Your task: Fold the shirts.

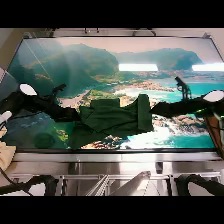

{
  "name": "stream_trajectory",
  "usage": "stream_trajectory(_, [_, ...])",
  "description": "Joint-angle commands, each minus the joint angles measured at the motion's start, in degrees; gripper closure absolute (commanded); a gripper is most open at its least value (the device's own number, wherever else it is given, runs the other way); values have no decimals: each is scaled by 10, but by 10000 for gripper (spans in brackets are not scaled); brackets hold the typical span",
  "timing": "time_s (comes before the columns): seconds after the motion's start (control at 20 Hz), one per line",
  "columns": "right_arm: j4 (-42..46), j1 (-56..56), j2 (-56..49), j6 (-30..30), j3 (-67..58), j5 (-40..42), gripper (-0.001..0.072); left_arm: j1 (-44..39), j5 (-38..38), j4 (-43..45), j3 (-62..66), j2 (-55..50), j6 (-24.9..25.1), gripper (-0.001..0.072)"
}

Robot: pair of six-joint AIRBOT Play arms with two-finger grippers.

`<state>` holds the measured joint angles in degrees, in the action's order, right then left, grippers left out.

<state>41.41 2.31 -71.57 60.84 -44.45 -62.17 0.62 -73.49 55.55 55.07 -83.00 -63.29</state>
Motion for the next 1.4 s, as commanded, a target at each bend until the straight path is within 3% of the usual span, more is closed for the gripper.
stream_trajectory(0.0, [24,-63,-42,30,19,49,206,-36,69,-1,-11,-39,3,81])
stream_trajectory(0.25, [24,-75,-80,31,19,67,210,-52,52,-1,47,-79,21,636])
stream_trajectory(0.3, [23,-75,-80,31,19,67,210,-52,44,-1,55,-79,24,673])
stream_trajectory(0.4, [23,-75,-81,38,19,67,213,-52,21,-3,65,-79,24,676])
stream_trajectory(0.5, [23,-75,-82,38,19,73,321,-56,6,-10,67,-79,25,676])
stream_trajectory(0.65, [23,-75,-82,56,19,82,342,-66,-7,-66,66,-79,59,676])
stream_trajectory(0.75, [21,-75,-81,56,19,79,611,-74,-4,-88,66,-79,80,676])
stream_trajectory(0.8, [19,-75,-81,56,19,74,622,-78,-4,-88,66,-79,80,676])
stream_trajectory(0.85, [19,-75,-81,56,15,62,687,-77,-9,-87,66,-79,85,677])
stream_trajectory(1.1, [26,-63,-39,54,-31,31,690,-26,-42,-87,66,-79,93,677])
stream_trajectory(1.35, [12,37,65,56,-84,-28,689,74,-72,-94,66,-59,90,678])
